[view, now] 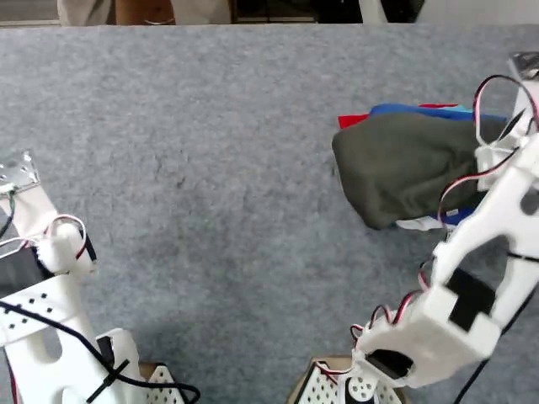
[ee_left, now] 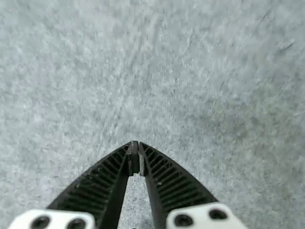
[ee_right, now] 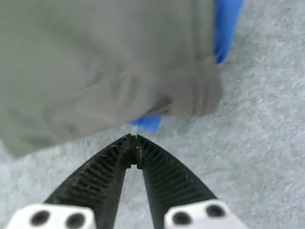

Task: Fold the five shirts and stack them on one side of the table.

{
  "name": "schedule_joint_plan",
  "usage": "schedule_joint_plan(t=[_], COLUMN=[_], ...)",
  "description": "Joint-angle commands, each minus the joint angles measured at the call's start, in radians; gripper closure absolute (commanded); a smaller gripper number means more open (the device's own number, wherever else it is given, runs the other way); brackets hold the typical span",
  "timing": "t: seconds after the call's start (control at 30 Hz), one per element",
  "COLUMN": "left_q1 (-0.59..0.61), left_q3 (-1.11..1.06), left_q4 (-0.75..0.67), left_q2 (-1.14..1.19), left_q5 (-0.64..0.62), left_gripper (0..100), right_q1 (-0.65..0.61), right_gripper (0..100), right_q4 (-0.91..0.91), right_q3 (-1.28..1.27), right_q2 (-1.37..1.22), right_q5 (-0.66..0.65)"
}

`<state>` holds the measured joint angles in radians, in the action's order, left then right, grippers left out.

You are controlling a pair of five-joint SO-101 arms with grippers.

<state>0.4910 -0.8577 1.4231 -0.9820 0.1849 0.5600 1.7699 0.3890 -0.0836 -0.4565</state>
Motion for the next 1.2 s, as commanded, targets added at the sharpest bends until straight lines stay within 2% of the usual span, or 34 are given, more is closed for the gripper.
schedule_joint_plan(t=[0.0, 0.2, 0.53, 0.77, 0.97, 1.17], left_q1=[-0.061, -0.150, -0.155, -0.147, -0.147, -0.147], left_q3=[-0.084, -0.167, -0.265, -0.325, -0.400, -0.502], left_q4=[-0.048, -0.101, -0.195, -0.259, -0.370, -0.531], left_q2=[-0.010, -0.010, -0.010, -0.010, -0.010, -0.010], left_q5=[0.003, 0.005, -0.002, 0.003, 0.003, 0.003], left_gripper=[98, 98, 98, 98, 98, 98], right_q1=[-0.056, -0.134, -0.317, -0.450, -0.576, -0.601], right_gripper=[99.8, 99.8, 99.8, 99.7, 99.7, 99.7], right_q4=[-0.015, -0.239, -0.614, -0.763, -0.770, -0.836], right_q3=[-0.228, -0.680, -1.225, -1.365, -1.466, -1.531], right_q2=[0.199, 0.473, 0.766, 0.773, 0.774, 0.774], right_q5=[-0.041, -0.040, -0.031, 0.230, 0.249, 0.250])
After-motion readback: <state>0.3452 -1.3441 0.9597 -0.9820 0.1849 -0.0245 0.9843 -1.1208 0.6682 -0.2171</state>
